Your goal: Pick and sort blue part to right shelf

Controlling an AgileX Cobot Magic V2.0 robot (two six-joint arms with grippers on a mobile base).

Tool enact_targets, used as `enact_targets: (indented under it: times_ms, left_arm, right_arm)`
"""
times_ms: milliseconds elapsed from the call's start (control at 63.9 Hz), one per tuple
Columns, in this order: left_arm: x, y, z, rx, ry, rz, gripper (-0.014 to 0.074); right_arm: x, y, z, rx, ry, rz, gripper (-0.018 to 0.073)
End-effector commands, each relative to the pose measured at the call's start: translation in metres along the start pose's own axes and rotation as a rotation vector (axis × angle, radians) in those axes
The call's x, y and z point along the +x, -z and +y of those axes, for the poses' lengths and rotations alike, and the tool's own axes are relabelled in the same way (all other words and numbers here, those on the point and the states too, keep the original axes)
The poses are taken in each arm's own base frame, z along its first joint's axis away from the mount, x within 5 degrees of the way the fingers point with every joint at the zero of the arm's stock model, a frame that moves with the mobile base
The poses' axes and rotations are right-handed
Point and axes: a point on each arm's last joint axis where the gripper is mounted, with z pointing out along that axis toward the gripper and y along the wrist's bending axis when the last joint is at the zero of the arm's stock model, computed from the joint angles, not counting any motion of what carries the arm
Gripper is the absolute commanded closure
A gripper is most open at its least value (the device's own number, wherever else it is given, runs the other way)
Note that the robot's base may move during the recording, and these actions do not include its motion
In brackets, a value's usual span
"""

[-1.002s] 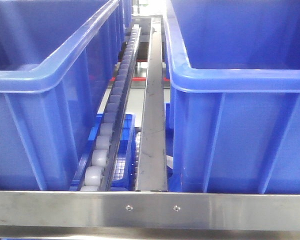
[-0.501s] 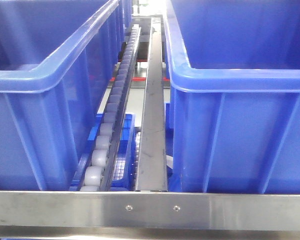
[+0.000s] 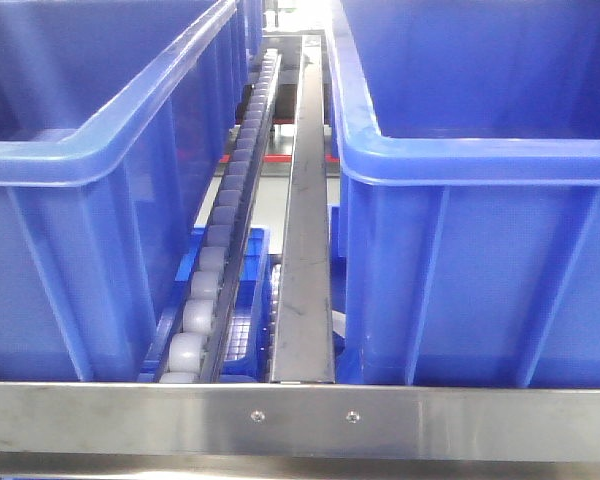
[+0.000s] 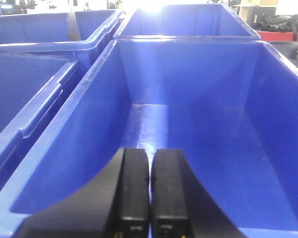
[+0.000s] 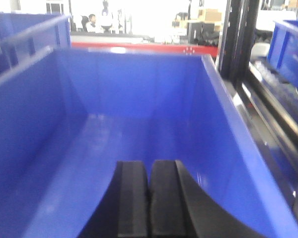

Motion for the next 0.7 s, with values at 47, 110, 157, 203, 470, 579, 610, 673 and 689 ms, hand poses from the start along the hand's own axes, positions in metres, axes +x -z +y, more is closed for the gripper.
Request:
enact_targets:
  times_ms: [47,110,157,203,470,579,610,673,689]
  left_arm:
    - [-0.015,0.001,0.002,-0.021,0.013,-0.091,0.0472]
    - [-0.015,0.001,0.002,-0.021,0.013,-0.091,0.0472]
    - [-0.015,0.001,0.002,-0.021,0.013,-0.091,0.0472]
    - [-0.015,0.001,0.002,-0.021,0.013,-0.091,0.0472]
    - [-0.015,0.0,0.002,-0.021,0.013,-0.089,0.0472]
    - [-0.015,0.0,0.002,-0.021,0.013,-0.089,0.0472]
    - [-0.015,0.0,0.002,-0.021,0.013,-0.089,0.0472]
    - [-0.015,0.0,0.002,-0.021,0.013,-0.089,0.0472]
    - [-0.015,0.0,0.002,-0.021,0.013,-0.089,0.0472]
  right_arm:
    - [0.002,0.011,-0.001,0.004,0.002,-0.122,0.0496]
    - [0.008,0.015,-0.001,0.004,0.002,-0.13,0.0496]
    - [0.015,0.02,-0.001,0.003,0.002,-0.136,0.0496]
    - [0.019,0.023,-0.001,0.003,0.002,-0.142,0.0496]
    - [0.021,0.023,-0.001,0.003,0.002,-0.117,0.0496]
    - [0.021,0.023,-0.001,0.003,0.002,-0.117,0.0496]
    - [0.021,0.023,-0.001,0.003,0.002,-0.117,0.0496]
    - [0.021,0.023,-0.001,0.003,0.002,-0.117,0.0496]
    - [0.021,0.023,-0.001,0.003,0.002,-0.117,0.0496]
